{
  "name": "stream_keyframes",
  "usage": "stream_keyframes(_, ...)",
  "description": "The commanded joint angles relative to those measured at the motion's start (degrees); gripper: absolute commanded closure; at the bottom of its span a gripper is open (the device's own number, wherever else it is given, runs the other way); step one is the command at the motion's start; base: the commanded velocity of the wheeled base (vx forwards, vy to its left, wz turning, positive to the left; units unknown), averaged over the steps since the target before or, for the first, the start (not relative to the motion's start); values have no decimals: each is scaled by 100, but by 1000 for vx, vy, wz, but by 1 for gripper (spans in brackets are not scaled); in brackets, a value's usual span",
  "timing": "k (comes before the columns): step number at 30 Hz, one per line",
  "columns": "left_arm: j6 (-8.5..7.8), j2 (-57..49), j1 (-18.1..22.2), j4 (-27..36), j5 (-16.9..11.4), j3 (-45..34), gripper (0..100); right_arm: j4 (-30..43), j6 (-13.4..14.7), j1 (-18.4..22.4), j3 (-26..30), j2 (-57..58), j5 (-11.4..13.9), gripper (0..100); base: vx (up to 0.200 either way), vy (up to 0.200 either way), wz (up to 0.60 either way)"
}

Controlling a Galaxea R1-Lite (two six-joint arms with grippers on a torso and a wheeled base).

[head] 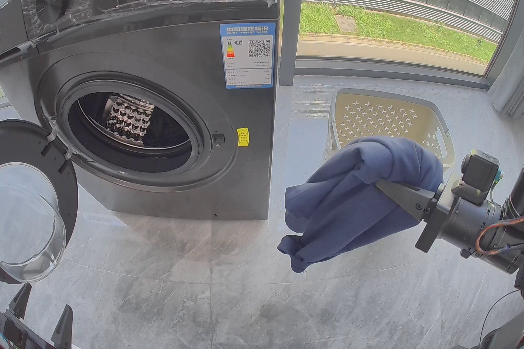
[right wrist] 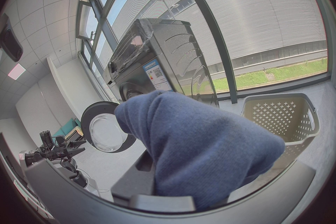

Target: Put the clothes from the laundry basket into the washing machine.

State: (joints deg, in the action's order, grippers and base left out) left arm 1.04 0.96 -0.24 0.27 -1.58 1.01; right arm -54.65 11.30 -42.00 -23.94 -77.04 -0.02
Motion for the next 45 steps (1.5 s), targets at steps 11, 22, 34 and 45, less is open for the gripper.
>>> stream_keyframes(11,11,-52,-2,8,9,-84,0,-2,21,7,21,-39,-6,100,0,109,0)
stream_keyframes(22,19,-44,-2,8,0,-84,0,-2,13,51,21,-109,-42,100,0,200,0)
stream_keyframes(34,19,-44,-2,8,9,-84,0,-11,21,86,21,-91,-42,100,0,200,0)
stream_keyframes(45,19,-44,-2,8,9,-84,0,-11,39,139,30,-91,-50,100,0,73,0)
